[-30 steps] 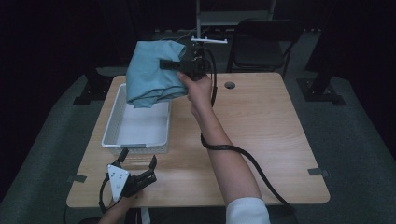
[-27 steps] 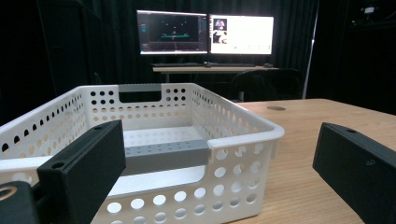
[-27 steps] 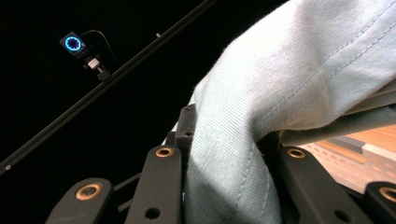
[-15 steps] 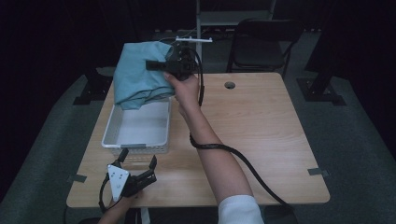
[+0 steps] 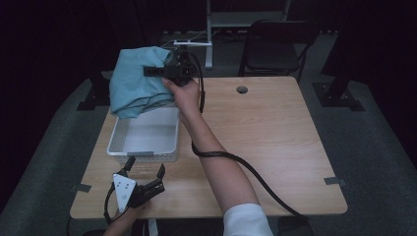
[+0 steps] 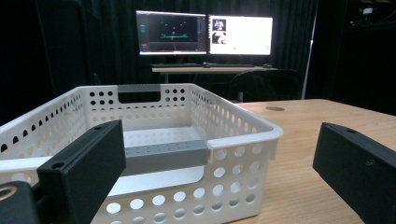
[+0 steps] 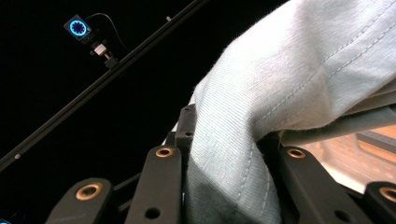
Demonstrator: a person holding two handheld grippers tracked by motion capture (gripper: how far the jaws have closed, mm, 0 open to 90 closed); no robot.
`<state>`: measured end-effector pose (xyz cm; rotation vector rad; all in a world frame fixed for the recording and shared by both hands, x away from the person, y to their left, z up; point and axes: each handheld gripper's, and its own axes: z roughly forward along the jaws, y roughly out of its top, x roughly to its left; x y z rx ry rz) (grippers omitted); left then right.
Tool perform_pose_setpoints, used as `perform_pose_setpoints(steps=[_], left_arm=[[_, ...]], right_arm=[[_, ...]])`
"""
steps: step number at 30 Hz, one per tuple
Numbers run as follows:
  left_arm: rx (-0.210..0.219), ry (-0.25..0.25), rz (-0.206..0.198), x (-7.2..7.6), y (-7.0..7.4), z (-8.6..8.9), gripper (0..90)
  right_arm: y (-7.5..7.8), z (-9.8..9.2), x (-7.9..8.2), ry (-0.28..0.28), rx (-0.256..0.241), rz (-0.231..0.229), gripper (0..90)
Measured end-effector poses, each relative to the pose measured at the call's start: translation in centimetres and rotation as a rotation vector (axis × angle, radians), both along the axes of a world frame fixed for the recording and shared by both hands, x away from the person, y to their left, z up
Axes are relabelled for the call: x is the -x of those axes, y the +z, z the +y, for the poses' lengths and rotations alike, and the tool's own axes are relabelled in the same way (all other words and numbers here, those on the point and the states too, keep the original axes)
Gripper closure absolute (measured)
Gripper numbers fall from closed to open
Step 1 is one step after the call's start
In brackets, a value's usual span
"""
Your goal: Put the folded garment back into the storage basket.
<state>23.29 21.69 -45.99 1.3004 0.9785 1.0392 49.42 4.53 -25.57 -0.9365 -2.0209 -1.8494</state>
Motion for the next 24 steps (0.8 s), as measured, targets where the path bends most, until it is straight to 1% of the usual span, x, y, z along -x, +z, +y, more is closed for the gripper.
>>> perform_pose_setpoints(steps=[5,8,12,16,20,24], left_arm=[[0.006,-0.001,-0.003,0.0,0.0,0.1,3.8],[0.009,-0.001,-0.006,0.0,0.0,0.1,3.8],[0.019,-0.002,-0.008,0.1,0.0,0.2,3.8],[0.005,-0.002,-0.007,0.1,0.0,0.1,3.8],[0.008,0.001,-0.008,0.1,0.0,0.1,3.8],[0.014,0.0,-0.01,0.1,0.0,0.1,3.8]], right_arm=[[0.1,1.0,0.0,0.014,0.002,-0.003,72.7],[0.1,1.0,0.0,0.013,-0.009,-0.004,72.6],[0.0,0.8,-0.2,0.002,0.0,0.002,72.6],[-0.6,0.8,-0.4,-0.001,-0.006,0.016,72.6],[-1.5,1.3,-0.6,0.006,0.004,0.026,72.6],[-2.4,1.8,-0.9,0.014,0.004,0.046,72.6]])
